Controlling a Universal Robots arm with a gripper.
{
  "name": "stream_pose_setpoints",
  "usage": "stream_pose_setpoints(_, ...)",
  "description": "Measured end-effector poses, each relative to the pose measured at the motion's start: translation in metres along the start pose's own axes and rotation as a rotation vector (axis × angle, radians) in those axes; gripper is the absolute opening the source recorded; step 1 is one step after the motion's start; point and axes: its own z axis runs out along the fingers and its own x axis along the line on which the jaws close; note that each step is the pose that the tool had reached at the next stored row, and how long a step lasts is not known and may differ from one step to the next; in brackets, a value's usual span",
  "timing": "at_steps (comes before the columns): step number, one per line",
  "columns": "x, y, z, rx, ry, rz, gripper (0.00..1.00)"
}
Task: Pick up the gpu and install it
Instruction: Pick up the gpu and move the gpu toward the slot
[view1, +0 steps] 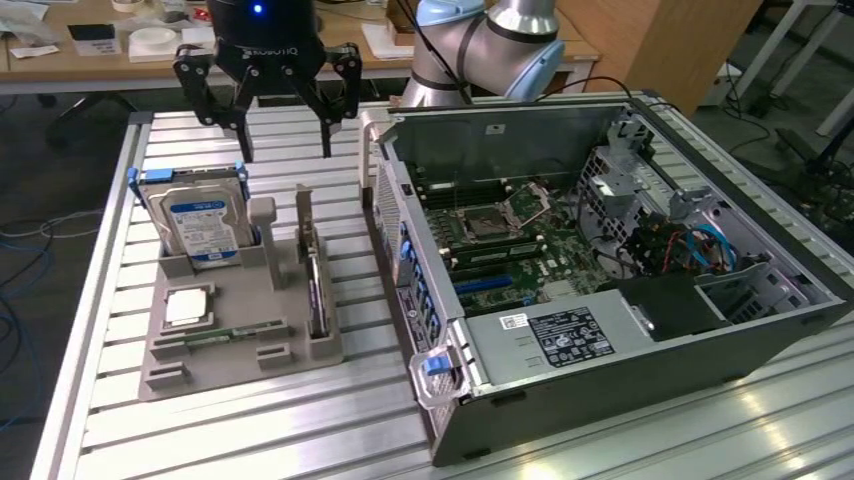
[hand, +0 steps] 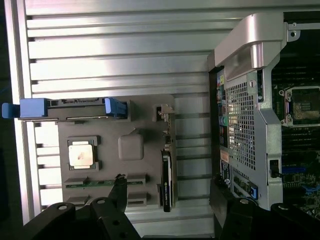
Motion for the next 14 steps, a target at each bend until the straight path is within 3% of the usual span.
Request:
stream_pose_setpoints(7,-0.0005,-0.0003,0.0019,-0.0009,0.0016,-0.037,0.76)
stream_pose_setpoints(11,-0.0013,-0.0045,0.0055,-0.0007,0.0022,-0.040,0.76)
stream_pose_setpoints(14,-0.0014,-0.0064,0.0077,0.0017,0.0018,-0.040,0.76)
